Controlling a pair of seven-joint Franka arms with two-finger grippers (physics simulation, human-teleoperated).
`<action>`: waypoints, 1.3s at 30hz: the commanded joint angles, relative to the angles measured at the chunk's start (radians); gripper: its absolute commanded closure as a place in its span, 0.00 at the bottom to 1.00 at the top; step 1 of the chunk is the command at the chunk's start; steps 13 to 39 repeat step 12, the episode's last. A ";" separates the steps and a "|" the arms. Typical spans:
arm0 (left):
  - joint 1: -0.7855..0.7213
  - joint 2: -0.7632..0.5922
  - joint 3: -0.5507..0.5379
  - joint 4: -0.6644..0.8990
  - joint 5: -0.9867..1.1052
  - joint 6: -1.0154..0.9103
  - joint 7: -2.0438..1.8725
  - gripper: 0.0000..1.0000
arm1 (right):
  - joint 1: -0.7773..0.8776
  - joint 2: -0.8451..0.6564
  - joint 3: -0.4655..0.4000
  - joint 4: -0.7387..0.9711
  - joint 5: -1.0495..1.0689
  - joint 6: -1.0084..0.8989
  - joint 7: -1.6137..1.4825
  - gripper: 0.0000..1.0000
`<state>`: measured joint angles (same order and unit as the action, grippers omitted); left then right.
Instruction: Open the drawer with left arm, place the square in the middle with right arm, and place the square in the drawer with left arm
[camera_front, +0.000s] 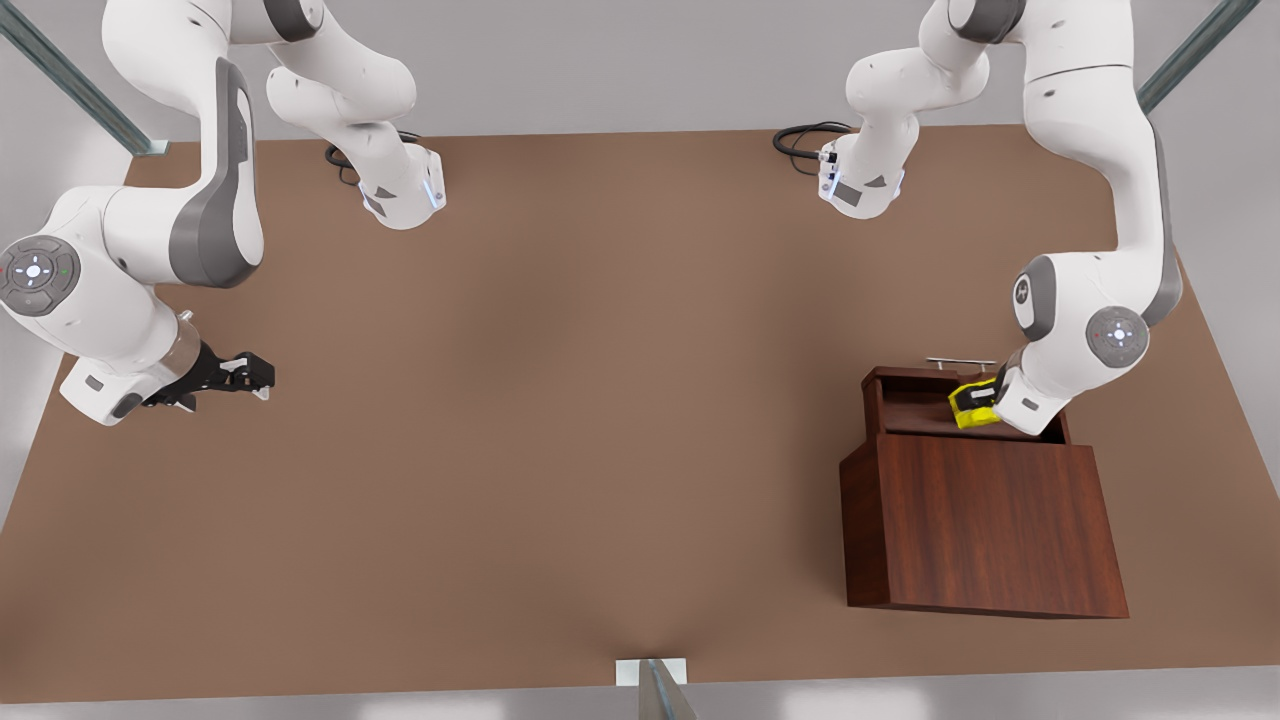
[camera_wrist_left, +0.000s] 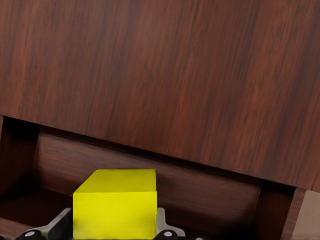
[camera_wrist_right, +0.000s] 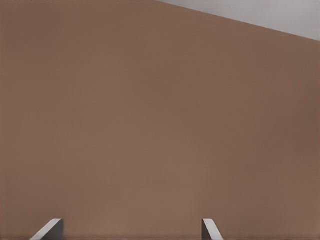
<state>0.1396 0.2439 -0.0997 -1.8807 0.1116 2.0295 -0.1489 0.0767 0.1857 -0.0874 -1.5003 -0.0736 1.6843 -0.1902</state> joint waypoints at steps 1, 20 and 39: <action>0.000 0.000 0.000 0.000 0.003 0.002 -0.001 0.00 | 0.000 0.000 0.000 0.000 0.000 0.000 0.000 0.00; -0.061 -0.045 -0.163 0.393 0.048 -0.488 -0.021 0.00 | -0.002 0.006 0.000 0.002 0.002 0.002 0.000 0.00; -0.061 -0.045 -0.163 0.393 0.048 -0.488 -0.021 0.00 | -0.002 0.006 0.000 0.002 0.002 0.002 0.000 0.00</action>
